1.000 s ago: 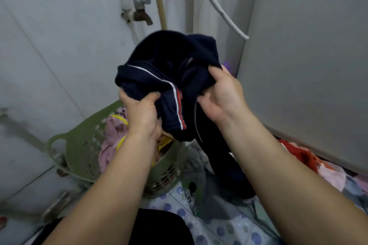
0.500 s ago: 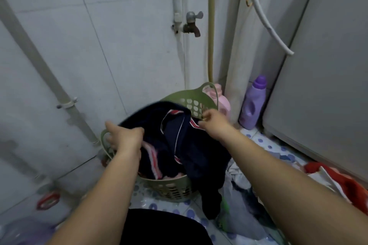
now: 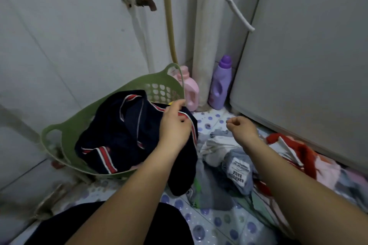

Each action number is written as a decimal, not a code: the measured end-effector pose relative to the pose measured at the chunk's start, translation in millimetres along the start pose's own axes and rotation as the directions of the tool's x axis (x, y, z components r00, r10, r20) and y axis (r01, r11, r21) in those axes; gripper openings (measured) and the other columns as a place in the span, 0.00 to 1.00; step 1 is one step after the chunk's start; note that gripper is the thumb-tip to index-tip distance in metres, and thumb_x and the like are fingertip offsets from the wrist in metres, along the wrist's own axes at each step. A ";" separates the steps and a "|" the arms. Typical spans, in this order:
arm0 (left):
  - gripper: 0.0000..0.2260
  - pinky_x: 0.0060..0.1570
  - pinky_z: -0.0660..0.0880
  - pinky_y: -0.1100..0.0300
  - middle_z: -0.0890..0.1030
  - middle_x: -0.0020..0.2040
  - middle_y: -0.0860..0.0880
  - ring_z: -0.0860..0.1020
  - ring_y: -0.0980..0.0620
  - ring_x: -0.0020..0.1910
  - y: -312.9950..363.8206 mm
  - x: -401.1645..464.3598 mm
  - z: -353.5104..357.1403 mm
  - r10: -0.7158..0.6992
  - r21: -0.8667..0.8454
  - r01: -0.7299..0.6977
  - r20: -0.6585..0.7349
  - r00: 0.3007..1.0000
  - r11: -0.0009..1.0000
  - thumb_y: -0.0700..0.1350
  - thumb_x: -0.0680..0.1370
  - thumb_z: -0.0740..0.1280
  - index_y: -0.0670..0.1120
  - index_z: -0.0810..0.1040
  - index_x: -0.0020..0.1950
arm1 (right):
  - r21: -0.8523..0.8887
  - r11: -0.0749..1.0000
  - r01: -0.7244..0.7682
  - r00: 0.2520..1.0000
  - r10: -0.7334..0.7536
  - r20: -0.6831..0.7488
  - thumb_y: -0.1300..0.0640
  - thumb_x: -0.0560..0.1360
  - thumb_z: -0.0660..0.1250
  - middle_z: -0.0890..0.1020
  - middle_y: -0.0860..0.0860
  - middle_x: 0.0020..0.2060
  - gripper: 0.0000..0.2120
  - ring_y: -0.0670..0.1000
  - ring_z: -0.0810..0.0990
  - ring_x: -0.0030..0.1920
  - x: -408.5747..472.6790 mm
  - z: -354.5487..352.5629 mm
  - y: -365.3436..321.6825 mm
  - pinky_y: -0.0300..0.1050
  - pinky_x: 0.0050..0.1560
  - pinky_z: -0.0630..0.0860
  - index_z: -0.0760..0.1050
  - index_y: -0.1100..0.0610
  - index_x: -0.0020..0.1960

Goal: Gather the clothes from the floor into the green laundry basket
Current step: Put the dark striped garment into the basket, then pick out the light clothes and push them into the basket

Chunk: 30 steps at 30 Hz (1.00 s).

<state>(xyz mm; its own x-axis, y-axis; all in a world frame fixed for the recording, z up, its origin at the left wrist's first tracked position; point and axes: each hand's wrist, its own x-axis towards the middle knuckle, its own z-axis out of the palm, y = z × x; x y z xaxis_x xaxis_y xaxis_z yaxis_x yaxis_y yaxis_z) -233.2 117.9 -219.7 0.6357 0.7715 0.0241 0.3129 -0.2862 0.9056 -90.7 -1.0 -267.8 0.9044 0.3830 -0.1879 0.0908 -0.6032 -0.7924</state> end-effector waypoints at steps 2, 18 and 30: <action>0.23 0.53 0.76 0.51 0.77 0.61 0.43 0.80 0.38 0.49 2.4 -5.8 27.8 -0.001 -0.012 0.002 0.102 0.995 1.000 0.32 0.72 0.63 0.47 0.74 0.65 | -0.107 0.994 -0.020 0.999 0.024 0.035 0.62 0.76 0.62 0.78 0.55 0.41 0.09 0.51 0.73 0.43 2.0 -14.3 18.9 0.43 0.45 0.67 0.78 0.66 0.48; 0.18 0.45 0.69 0.61 0.74 0.61 0.44 0.72 0.50 0.46 -32.0 -23.9 154.7 -0.277 0.114 0.252 0.404 0.872 0.961 0.36 0.77 0.64 0.44 0.71 0.67 | -0.405 0.864 -0.299 0.891 0.405 0.205 0.51 0.73 0.67 0.82 0.58 0.54 0.16 0.57 0.80 0.55 -1.1 -7.9 158.0 0.42 0.49 0.73 0.77 0.59 0.57; 0.22 0.54 0.74 0.56 0.74 0.57 0.46 0.75 0.46 0.58 -55.7 -5.0 145.6 -0.387 0.269 0.283 0.539 0.748 0.921 0.37 0.74 0.70 0.46 0.70 0.65 | -0.332 0.887 -0.322 0.923 0.372 0.098 0.51 0.77 0.61 0.79 0.58 0.58 0.13 0.59 0.78 0.54 27.7 10.1 119.5 0.48 0.53 0.76 0.76 0.56 0.56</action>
<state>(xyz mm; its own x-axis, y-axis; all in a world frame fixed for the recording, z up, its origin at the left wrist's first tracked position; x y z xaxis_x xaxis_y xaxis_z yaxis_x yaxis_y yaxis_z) -151.2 47.3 -332.0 0.7346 0.3822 -0.5607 0.6577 -0.1980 0.7268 -58.9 -55.4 -373.6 0.8278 0.1981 -0.5249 -0.0720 -0.8903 -0.4496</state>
